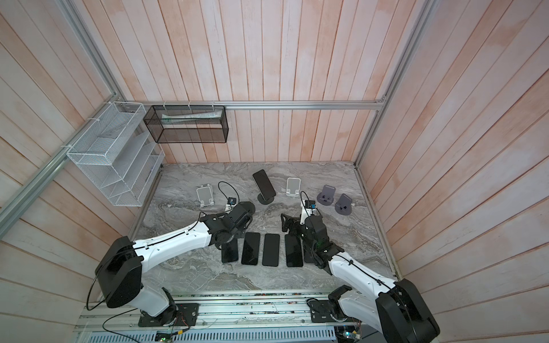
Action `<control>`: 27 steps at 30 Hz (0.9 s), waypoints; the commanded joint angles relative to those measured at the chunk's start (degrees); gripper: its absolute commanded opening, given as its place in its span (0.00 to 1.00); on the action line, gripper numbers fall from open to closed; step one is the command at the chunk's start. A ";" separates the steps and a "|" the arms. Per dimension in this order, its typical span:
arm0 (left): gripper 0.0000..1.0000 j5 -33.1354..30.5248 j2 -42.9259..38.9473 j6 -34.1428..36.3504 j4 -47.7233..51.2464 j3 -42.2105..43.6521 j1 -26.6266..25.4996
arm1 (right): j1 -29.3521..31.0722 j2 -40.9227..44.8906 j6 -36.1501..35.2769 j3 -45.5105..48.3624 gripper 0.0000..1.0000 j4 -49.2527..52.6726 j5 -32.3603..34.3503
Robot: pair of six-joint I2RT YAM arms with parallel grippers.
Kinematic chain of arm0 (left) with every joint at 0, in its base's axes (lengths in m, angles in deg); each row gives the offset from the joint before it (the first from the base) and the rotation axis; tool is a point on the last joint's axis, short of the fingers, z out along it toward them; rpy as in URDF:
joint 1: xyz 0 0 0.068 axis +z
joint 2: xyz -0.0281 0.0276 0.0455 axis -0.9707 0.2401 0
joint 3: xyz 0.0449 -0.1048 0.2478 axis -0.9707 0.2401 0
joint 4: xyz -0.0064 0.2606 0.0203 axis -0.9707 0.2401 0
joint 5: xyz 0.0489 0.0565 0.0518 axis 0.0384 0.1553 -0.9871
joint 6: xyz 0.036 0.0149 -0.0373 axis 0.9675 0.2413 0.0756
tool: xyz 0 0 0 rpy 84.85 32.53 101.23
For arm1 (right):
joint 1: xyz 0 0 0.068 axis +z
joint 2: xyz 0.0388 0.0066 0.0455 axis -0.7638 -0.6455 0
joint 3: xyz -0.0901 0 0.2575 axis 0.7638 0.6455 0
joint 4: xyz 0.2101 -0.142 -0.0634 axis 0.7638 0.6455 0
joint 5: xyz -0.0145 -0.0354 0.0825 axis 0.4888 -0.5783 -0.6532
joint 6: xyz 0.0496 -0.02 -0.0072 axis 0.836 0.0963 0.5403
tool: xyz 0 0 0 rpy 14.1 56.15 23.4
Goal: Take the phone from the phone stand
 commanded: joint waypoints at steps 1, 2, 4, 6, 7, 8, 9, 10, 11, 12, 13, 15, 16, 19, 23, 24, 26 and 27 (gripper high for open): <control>0.97 -2.16 -1.78 3.38 -0.70 -2.85 -0.13 | 0.31 0.63 0.14 -0.04 0.94 -1.14 1.13; 0.99 -2.05 -2.22 3.28 -1.82 -3.05 -0.14 | 0.30 0.50 0.23 -0.03 0.94 -1.22 1.11; 1.00 -1.83 -2.42 2.43 -5.20 -3.16 -0.13 | 0.30 0.19 0.21 -0.08 0.94 -1.23 1.14; 1.00 -2.31 -1.60 0.98 -7.79 -3.62 -0.13 | 0.30 0.24 0.05 -0.10 0.94 -1.17 1.40; 1.00 -2.91 -0.54 0.27 -8.99 -4.16 -0.13 | 0.34 0.19 -0.03 -0.09 0.94 -1.12 1.72; 1.00 -3.39 0.60 -0.43 -9.72 -5.02 -0.08 | 0.32 0.19 -0.04 0.05 0.94 -1.04 2.10; 1.00 -3.82 2.20 -1.26 -10.16 -6.41 -0.07 | 0.30 0.19 -0.12 0.05 0.94 -1.01 2.49; 1.00 -4.20 4.15 -2.10 -10.05 -8.24 0.10 | 0.27 0.22 -0.05 -0.04 0.95 -0.82 2.96; 1.00 -4.36 5.81 -2.61 -9.85 -9.94 0.13 | 0.35 0.16 -0.04 -0.25 0.96 -0.49 3.50; 1.00 -4.35 8.07 -3.12 -9.59 -11.68 0.22 | 0.30 0.10 -0.04 -0.29 0.97 -0.20 4.02; 1.00 -4.24 10.17 -3.65 -9.31 -13.34 0.30 | 0.34 -0.02 -0.12 -0.47 0.98 0.09 4.48; 1.00 -4.74 14.42 -5.17 -7.78 -16.72 0.41 | 0.27 -0.38 -0.21 -0.55 0.98 0.27 5.30; 1.00 -5.12 16.64 -5.93 -6.53 -18.59 0.48 | 0.30 -0.54 -0.21 -0.45 0.98 0.34 5.66; 1.00 -4.69 21.34 -7.50 -4.55 -22.22 1.45 | 0.33 -0.56 -0.34 -0.53 0.98 0.37 5.55; 1.00 -3.47 23.51 -6.80 -6.37 -22.37 3.22 | 0.32 -0.33 -0.65 -0.31 0.98 0.15 5.16; 1.00 -3.56 23.64 -6.88 -6.63 -22.23 3.57 | 0.31 -0.39 -0.62 -0.36 0.98 -0.06 5.19; 1.00 -3.83 23.65 -6.52 -7.57 -21.57 3.97 | 0.33 -0.63 -0.74 -0.46 0.98 -0.08 4.95; 1.00 -3.59 23.65 -5.95 -8.52 -21.12 4.08 | 0.35 -0.76 -0.74 -0.51 0.98 -0.09 4.68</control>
